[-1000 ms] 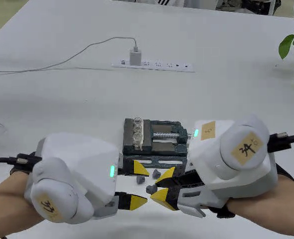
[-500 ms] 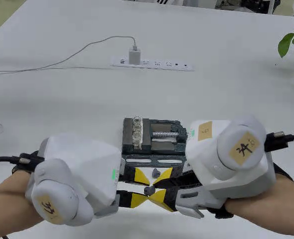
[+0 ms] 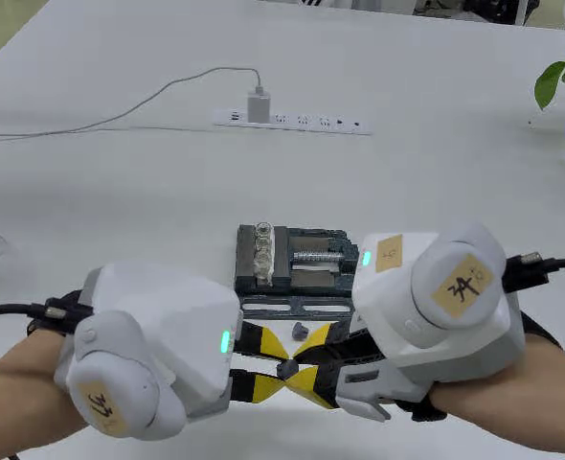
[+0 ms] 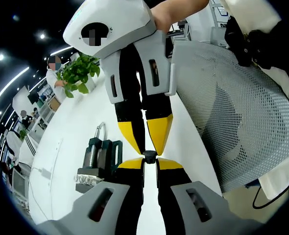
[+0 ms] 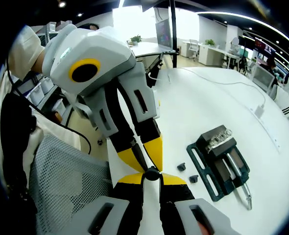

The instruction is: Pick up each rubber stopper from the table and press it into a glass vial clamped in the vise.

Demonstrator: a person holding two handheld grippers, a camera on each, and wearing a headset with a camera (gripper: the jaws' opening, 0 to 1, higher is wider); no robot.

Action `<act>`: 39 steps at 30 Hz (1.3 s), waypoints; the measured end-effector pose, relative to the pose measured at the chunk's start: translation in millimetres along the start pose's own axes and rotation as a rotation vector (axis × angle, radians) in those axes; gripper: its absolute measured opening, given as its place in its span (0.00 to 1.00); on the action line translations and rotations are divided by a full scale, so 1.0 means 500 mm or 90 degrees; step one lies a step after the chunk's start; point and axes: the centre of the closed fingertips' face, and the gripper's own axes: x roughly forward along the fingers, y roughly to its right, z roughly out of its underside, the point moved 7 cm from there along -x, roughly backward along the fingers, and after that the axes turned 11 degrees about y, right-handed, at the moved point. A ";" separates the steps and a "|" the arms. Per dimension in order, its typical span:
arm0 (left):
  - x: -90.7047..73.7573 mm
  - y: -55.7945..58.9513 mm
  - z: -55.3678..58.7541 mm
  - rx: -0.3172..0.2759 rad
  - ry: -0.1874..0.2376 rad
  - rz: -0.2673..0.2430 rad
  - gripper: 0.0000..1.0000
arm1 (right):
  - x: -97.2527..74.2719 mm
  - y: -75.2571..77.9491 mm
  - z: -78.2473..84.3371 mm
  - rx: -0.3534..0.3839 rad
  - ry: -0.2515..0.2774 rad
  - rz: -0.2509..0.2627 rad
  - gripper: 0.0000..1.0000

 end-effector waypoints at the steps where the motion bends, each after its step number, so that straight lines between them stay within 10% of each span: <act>1: 0.000 0.000 0.000 0.000 0.001 -0.001 0.05 | 0.000 0.000 0.000 0.000 0.000 0.000 0.07; 15: -0.003 0.003 0.003 -0.032 0.015 -0.016 0.04 | -0.002 -0.001 -0.001 -0.004 0.004 -0.007 0.07; 39: -0.023 0.004 0.016 -0.195 0.099 -0.057 0.04 | -0.016 -0.010 -0.013 -0.158 0.038 -0.053 0.13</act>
